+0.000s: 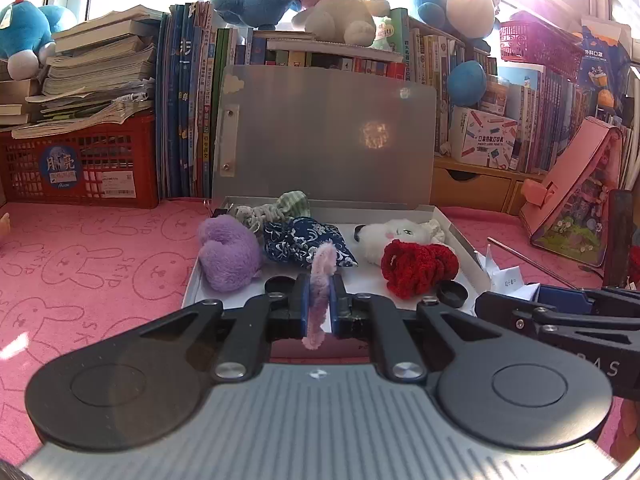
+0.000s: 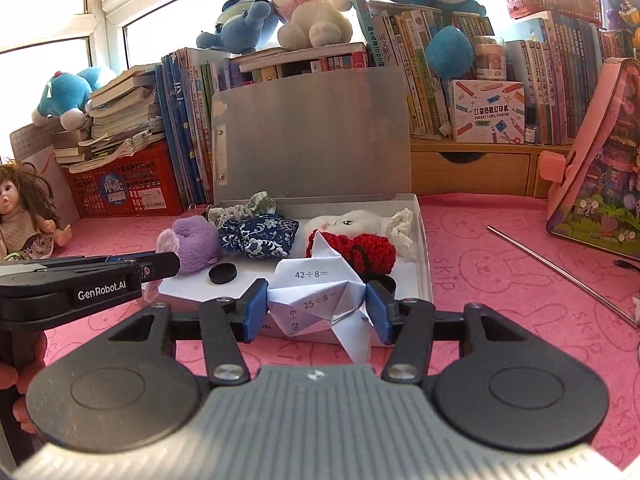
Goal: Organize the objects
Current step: 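Carry the pink strip and white origami over the white box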
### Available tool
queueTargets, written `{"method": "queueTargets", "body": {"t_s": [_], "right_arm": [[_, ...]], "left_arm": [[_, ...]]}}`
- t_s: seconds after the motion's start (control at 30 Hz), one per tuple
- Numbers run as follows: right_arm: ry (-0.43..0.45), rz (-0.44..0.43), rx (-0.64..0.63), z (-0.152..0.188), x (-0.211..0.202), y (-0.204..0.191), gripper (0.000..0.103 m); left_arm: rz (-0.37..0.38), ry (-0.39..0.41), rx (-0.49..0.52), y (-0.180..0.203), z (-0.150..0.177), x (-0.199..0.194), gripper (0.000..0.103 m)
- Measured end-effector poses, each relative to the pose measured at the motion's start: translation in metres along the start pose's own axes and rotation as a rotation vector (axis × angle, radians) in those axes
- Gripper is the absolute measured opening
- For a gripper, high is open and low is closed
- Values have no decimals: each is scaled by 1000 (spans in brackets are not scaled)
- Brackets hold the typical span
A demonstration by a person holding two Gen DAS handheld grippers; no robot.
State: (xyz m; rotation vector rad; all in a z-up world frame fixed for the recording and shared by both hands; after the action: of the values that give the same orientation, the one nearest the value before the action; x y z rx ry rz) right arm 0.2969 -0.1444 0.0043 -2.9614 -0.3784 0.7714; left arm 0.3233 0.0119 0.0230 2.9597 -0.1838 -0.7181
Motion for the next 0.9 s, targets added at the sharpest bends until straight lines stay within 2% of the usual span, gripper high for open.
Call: {"method": "queueTargets", "body": {"t_s": [0.27, 0.53, 0.67, 0.9], "right_arm": [[-35, -57, 74, -7, 27, -1, 57], [-91, -102, 164, -15, 70, 5, 57], [-111, -96, 173, -10, 82, 7, 57], [-123, -30, 123, -5, 92, 14, 57]], "left_arm": [[12, -1, -2, 0, -12, 24, 12], [-7, -21, 1, -2, -16, 51, 12], [-21, -37, 15, -4, -11, 64, 12], [-43, -68, 14, -11, 0, 83, 12]]}}
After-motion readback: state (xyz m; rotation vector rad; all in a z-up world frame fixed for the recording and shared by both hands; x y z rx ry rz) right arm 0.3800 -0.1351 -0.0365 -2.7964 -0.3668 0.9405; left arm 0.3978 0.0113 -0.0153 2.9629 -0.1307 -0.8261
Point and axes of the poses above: each gripper's, at about its wrist camera, not at the fingertips, and x roughly the way its jaws point, y to its right, z to its underside, the point moved 10 cm from there along x, roughly the way its jaws point, and after that the axes turned 3 degrees about z, right-handed, at the moved point
